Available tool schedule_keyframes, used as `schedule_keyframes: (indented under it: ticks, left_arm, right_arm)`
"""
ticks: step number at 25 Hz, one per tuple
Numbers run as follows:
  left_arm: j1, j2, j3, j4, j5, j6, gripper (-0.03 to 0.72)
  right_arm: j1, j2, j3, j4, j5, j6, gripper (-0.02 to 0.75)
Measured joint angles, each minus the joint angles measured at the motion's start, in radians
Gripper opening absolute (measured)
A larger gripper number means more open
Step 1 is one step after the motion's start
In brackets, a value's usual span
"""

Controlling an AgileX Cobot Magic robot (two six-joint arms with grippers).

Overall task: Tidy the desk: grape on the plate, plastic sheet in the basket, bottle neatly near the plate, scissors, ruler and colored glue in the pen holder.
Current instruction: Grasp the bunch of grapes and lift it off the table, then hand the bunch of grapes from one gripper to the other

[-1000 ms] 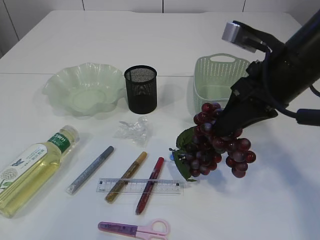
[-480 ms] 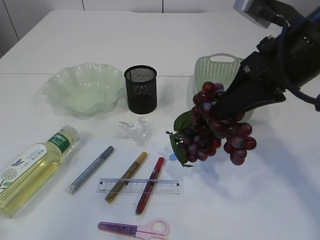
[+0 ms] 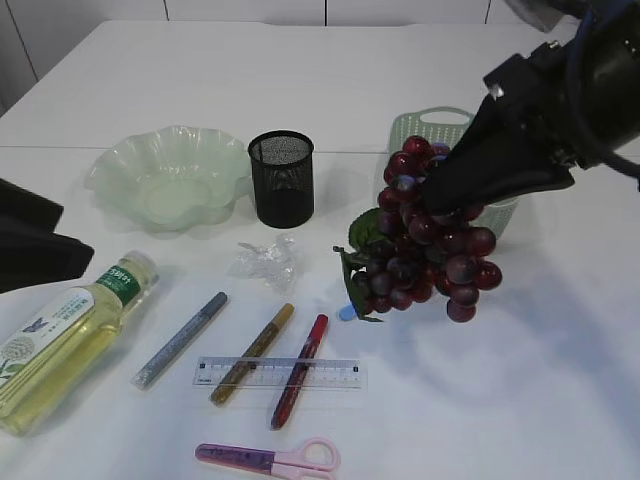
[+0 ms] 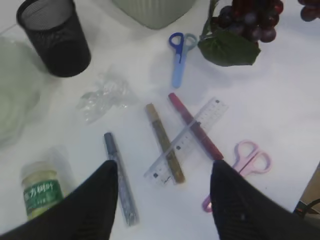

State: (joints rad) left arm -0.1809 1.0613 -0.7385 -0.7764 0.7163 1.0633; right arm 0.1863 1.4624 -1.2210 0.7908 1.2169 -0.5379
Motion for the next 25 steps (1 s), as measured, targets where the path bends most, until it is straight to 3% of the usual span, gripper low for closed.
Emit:
schedule_keyframes:
  ticks: [7, 12, 16, 20, 25]
  left_arm:
    - [-0.01, 0.126, 0.0, -0.329, -0.027, 0.456, 0.433]
    - [-0.096, 0.21, -0.004, -0.558, -0.094, 0.701, 0.438]
    - [-0.183, 0.278, -0.005, -0.732, -0.165, 0.855, 0.459]
    - [-0.209, 0.352, -0.005, -0.931, -0.177, 1.037, 0.489]
    - [-0.209, 0.435, -0.019, -0.999, -0.075, 1.123, 0.494]
  right_arm:
    - [0.0, 0.0, 0.0, 0.057, 0.0, 0.106, 0.149]
    - [0.0, -0.002, 0.0, 0.123, 0.0, 0.174, 0.149]
    - [0.0, -0.004, 0.0, 0.174, 0.0, 0.214, 0.149]
    - [0.0, -0.004, 0.0, 0.216, 0.0, 0.239, 0.149]
    - [0.0, -0.004, 0.0, 0.276, 0.0, 0.259, 0.148]
